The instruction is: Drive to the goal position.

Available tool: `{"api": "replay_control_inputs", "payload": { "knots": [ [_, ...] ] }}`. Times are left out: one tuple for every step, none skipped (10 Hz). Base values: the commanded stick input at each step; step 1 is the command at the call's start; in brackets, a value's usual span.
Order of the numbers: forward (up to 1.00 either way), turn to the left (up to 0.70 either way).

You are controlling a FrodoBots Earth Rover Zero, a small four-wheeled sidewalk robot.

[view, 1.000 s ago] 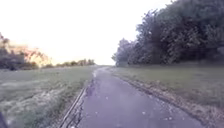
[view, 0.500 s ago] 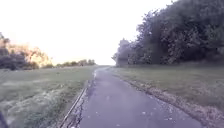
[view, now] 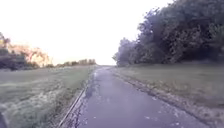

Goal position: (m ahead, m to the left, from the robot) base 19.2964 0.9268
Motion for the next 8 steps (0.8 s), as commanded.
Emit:
{"api": "replay_control_inputs", "payload": {
  "knots": [
    [0.70, 0.00],
    [0.70, 0.00],
    [0.70, 0.00],
    [0.70, 0.00],
    [0.70, 0.00],
    [0.70, 0.00],
    [0.70, 0.00],
    [0.70, 0.00]
  ]
}}
